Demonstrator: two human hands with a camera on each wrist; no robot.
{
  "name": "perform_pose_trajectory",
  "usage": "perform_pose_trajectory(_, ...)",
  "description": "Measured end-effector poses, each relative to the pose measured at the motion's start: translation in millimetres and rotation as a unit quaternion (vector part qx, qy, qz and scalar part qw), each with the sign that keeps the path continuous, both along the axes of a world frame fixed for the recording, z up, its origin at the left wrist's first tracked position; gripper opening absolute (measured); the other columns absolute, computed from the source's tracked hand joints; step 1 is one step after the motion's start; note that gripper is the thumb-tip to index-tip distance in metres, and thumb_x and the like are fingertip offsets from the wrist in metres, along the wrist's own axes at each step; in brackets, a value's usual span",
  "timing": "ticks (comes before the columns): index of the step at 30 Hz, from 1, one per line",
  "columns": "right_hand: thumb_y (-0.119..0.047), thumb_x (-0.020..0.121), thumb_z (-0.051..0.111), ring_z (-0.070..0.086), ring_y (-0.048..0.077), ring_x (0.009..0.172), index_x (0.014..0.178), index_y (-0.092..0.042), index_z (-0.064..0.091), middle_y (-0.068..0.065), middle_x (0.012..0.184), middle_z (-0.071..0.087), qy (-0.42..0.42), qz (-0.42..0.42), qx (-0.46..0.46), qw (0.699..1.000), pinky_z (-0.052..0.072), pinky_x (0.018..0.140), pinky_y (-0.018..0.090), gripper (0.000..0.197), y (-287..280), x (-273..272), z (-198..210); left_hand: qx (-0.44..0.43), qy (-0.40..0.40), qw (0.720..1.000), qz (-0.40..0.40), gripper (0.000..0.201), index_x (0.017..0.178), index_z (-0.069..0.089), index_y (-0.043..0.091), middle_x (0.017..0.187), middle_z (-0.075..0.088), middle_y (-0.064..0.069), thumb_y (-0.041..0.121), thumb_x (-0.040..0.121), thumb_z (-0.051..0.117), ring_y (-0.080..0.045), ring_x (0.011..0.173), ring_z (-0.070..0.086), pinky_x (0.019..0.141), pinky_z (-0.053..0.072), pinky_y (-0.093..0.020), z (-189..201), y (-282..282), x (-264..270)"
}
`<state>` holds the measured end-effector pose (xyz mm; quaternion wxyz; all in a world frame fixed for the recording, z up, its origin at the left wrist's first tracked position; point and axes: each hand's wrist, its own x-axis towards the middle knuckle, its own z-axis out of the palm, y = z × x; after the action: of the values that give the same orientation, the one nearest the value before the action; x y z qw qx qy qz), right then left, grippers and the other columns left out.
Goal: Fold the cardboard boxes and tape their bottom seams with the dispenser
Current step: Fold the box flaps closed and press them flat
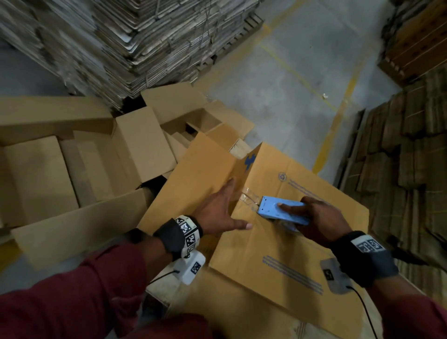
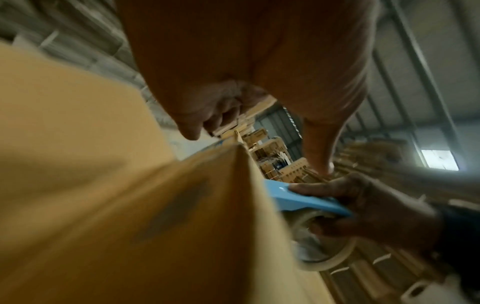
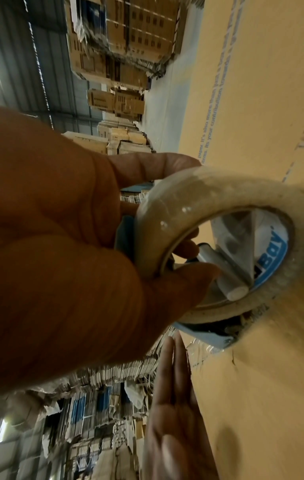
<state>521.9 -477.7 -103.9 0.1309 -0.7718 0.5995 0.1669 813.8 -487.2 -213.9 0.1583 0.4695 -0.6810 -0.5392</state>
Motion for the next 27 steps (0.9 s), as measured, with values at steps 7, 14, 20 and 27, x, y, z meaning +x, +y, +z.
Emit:
perform_pose_trajectory(7, -0.052, 0.084, 0.077, 0.066, 0.027, 0.09, 0.137, -0.063, 0.049, -0.003, 0.097, 0.056, 0.016, -0.008, 0.016, 1.0, 0.048, 0.066, 0.033, 0.06, 1, 1, 2, 0.15, 0.048, 0.985, -0.065, 0.138, 0.16, -0.024, 0.024, 0.17, -0.019, 0.01, 0.067, 0.078, 0.078, -0.009, 0.158, 0.002, 0.127, 0.016, -0.03, -3, 12, -14)
perform_pose_trajectory(14, -0.046, 0.09, 0.07, 0.064, 0.026, 0.099, 0.14, -0.059, 0.047, -0.001, 0.107, 0.056, 0.041, 0.006, 0.025, 0.999, 0.033, 0.069, 0.028, 0.056, -2, 8, 7, 0.188, 0.144, 0.97, 0.05, 0.117, 0.161, 0.028, 0.032, 0.164, 0.036, 0.011, 0.08, 0.067, 0.078, -0.009, 0.146, 0.039, 0.121, 0.035, -0.043, -8, -3, 3)
perform_pose_trajectory(20, -0.05, 0.085, 0.076, 0.065, 0.026, 0.089, 0.135, -0.065, 0.049, -0.004, 0.099, 0.054, 0.004, -0.025, 0.024, 0.999, 0.048, 0.068, 0.034, 0.058, -1, 3, -2, 0.21, 0.137, 0.961, 0.117, 0.098, 0.148, 0.044, 0.023, 0.148, 0.052, 0.006, 0.089, 0.076, 0.057, -0.018, 0.133, 0.05, 0.12, 0.034, -0.042, 18, -2, -21)
perform_pose_trajectory(27, -0.051, 0.083, 0.076, 0.065, 0.026, 0.081, 0.133, -0.061, 0.056, -0.009, 0.089, 0.047, 0.0, -0.017, 0.0, 1.0, 0.044, 0.062, 0.031, 0.054, 4, 6, -3, 0.253, 0.052, 0.965, 0.036, 0.122, 0.162, 0.023, 0.02, 0.167, 0.026, 0.006, 0.097, 0.072, 0.049, -0.015, 0.153, 0.026, 0.125, 0.022, -0.044, -8, 23, 3)
